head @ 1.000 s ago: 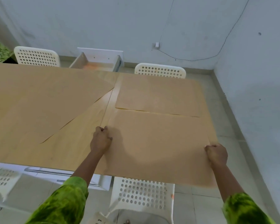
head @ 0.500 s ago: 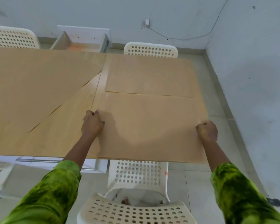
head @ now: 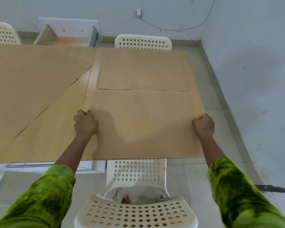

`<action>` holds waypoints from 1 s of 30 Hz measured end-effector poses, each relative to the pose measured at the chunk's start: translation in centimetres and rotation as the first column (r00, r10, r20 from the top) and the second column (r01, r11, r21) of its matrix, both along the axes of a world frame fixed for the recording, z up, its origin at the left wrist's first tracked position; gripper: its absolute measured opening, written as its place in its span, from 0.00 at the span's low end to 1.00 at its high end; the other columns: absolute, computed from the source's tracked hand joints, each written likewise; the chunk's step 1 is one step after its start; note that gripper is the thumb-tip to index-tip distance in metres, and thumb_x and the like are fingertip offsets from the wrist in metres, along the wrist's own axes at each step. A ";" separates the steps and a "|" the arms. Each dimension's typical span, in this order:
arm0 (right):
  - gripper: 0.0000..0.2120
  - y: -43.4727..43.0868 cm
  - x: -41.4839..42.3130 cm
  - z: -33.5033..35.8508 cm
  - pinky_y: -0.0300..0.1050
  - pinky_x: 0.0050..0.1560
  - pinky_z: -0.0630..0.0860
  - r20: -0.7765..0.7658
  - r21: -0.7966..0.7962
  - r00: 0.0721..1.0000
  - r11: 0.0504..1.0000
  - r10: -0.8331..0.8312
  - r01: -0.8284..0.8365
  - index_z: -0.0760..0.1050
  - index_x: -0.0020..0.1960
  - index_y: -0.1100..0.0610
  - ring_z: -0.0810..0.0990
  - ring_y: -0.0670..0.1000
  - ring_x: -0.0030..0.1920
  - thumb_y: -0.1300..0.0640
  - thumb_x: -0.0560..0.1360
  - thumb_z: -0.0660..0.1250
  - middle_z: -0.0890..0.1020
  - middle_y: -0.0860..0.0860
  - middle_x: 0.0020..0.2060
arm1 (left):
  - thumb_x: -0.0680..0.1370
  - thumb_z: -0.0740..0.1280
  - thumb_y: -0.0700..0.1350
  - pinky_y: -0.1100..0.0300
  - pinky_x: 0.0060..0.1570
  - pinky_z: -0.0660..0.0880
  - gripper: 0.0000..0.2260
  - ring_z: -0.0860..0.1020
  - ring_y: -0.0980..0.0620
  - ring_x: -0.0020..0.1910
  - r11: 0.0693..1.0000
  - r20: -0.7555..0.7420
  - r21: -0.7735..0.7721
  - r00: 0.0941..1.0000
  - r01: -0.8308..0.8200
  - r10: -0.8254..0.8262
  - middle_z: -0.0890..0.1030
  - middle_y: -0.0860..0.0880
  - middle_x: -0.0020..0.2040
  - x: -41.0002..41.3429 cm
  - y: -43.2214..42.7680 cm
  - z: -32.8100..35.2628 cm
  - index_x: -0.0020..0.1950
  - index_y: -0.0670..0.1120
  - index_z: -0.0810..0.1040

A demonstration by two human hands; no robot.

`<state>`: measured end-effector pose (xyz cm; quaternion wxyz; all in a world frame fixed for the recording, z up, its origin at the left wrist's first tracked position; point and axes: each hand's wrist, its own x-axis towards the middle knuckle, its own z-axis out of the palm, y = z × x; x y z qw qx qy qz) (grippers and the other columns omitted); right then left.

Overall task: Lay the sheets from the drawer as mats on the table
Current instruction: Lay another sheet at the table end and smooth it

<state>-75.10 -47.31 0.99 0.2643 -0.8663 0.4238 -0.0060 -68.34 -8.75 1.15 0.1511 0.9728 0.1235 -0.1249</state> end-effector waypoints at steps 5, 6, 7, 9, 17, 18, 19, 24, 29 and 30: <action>0.11 -0.1 -0.4 -0.3 0.55 0.59 0.69 0.029 -0.020 0.998 0.998 0.058 -0.058 0.73 0.54 0.60 0.70 0.62 0.59 0.56 0.75 0.63 0.73 0.61 0.56 | 0.78 0.61 0.44 0.44 0.57 0.69 0.18 0.63 0.37 0.63 0.999 -0.015 0.038 1.000 -0.003 0.004 0.63 0.38 0.64 0.0 -0.4 0.1 0.66 0.38 0.67; 0.11 -0.1 -0.5 -0.3 0.54 0.58 0.69 0.035 -0.030 0.997 0.997 0.066 -0.065 0.73 0.54 0.60 0.70 0.62 0.59 0.56 0.75 0.63 0.73 0.61 0.56 | 0.78 0.60 0.44 0.44 0.57 0.68 0.19 0.63 0.37 0.64 0.999 -0.020 0.044 1.000 -0.004 0.005 0.63 0.38 0.64 0.0 -0.5 0.1 0.67 0.39 0.67; 0.11 -0.1 -0.5 -0.3 0.53 0.58 0.68 0.037 -0.038 0.997 0.997 0.073 -0.072 0.73 0.54 0.60 0.70 0.62 0.59 0.56 0.75 0.63 0.73 0.61 0.56 | 0.78 0.60 0.44 0.44 0.58 0.68 0.19 0.62 0.37 0.64 0.999 -0.024 0.050 1.000 -0.002 0.004 0.63 0.39 0.64 0.0 -0.6 0.1 0.68 0.39 0.66; 0.11 -0.1 -0.5 -0.3 0.53 0.57 0.68 0.035 -0.045 0.996 0.996 0.082 -0.081 0.73 0.55 0.60 0.70 0.62 0.59 0.56 0.75 0.63 0.73 0.60 0.56 | 0.79 0.59 0.44 0.44 0.59 0.68 0.21 0.62 0.38 0.65 0.998 -0.032 0.060 0.999 0.004 -0.002 0.62 0.39 0.65 0.0 -0.7 0.1 0.70 0.40 0.64; 0.10 -0.1 -0.3 0.0 0.52 0.58 0.67 0.031 -0.019 0.996 0.996 0.085 -0.084 0.72 0.55 0.59 0.70 0.61 0.60 0.56 0.75 0.63 0.73 0.60 0.57 | 0.79 0.56 0.42 0.44 0.60 0.67 0.20 0.61 0.38 0.65 0.997 -0.037 0.074 0.999 0.010 -0.007 0.62 0.39 0.65 0.0 -0.8 -0.2 0.71 0.41 0.62; 0.10 -0.1 -0.3 0.0 0.52 0.59 0.67 0.030 -0.018 0.996 0.996 0.084 -0.084 0.72 0.55 0.59 0.70 0.61 0.60 0.56 0.75 0.63 0.73 0.60 0.57 | 0.79 0.56 0.41 0.44 0.60 0.67 0.20 0.61 0.39 0.64 0.997 -0.033 0.071 0.999 0.011 -0.009 0.62 0.39 0.65 0.0 -0.8 -0.2 0.71 0.40 0.62; 0.10 -0.1 -0.3 0.1 0.51 0.59 0.67 0.026 -0.016 0.996 0.997 0.081 -0.081 0.72 0.55 0.59 0.70 0.61 0.60 0.56 0.75 0.63 0.73 0.60 0.57 | 0.79 0.55 0.41 0.44 0.59 0.67 0.20 0.61 0.39 0.64 0.998 -0.032 0.069 0.999 0.014 -0.012 0.62 0.39 0.65 0.0 -0.7 -0.2 0.71 0.40 0.62; 0.12 0.8 0.2 0.4 0.52 0.59 0.67 0.008 -0.023 1.000 1.000 0.017 -0.017 0.72 0.57 0.61 0.69 0.61 0.62 0.57 0.76 0.61 0.73 0.61 0.59 | 0.77 0.56 0.39 0.44 0.57 0.67 0.17 0.63 0.38 0.62 0.993 -0.012 0.120 1.000 0.017 -0.015 0.63 0.38 0.64 0.1 -1.0 0.3 0.66 0.37 0.67; 0.13 5.0 3.9 1.2 0.53 0.59 0.67 0.077 -0.136 0.984 0.980 0.159 -0.148 0.72 0.57 0.62 0.69 0.61 0.62 0.60 0.74 0.59 0.73 0.61 0.58 | 0.77 0.58 0.41 0.44 0.59 0.66 0.19 0.65 0.38 0.64 0.976 0.220 0.134 0.955 0.174 -0.201 0.66 0.39 0.68 1.8 -4.4 1.4 0.67 0.38 0.67; 0.13 6.2 5.0 1.3 0.53 0.59 0.67 0.085 -0.130 0.970 0.968 0.226 -0.214 0.72 0.57 0.61 0.69 0.60 0.62 0.60 0.74 0.60 0.73 0.60 0.58 | 0.77 0.58 0.42 0.45 0.62 0.65 0.20 0.64 0.39 0.66 0.965 0.232 0.104 0.937 0.243 -0.261 0.65 0.40 0.69 2.5 -5.6 1.6 0.68 0.39 0.66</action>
